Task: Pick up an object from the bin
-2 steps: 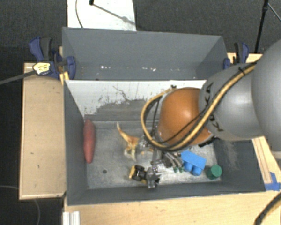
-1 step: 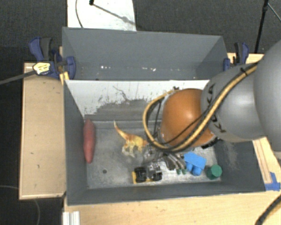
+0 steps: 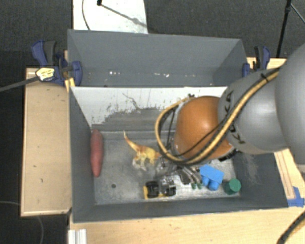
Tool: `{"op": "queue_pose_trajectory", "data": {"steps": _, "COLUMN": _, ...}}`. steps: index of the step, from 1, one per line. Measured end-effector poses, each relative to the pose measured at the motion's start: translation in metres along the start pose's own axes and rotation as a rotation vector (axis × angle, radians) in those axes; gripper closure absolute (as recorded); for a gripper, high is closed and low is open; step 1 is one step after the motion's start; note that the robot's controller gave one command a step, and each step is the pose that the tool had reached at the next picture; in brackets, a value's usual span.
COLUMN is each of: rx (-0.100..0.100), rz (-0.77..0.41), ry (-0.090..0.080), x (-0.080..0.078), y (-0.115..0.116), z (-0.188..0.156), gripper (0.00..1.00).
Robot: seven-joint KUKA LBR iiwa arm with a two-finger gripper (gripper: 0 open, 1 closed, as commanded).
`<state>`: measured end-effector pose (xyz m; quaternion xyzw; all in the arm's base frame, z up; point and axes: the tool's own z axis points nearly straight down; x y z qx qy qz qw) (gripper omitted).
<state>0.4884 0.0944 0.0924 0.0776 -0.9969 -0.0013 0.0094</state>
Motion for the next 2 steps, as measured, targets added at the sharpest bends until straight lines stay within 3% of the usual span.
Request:
{"op": "queue_pose_trajectory", "data": {"steps": 1, "rx": -0.016, "rz": 0.054, "ry": -0.015, "x": 0.003, "y": -0.014, "z": 0.003, "gripper": 1.00}}
{"op": "queue_pose_trajectory", "data": {"steps": 2, "rx": 0.003, "rz": 0.024, "ry": -0.024, "x": -0.010, "y": 0.007, "z": -0.147, "gripper": 1.00}}
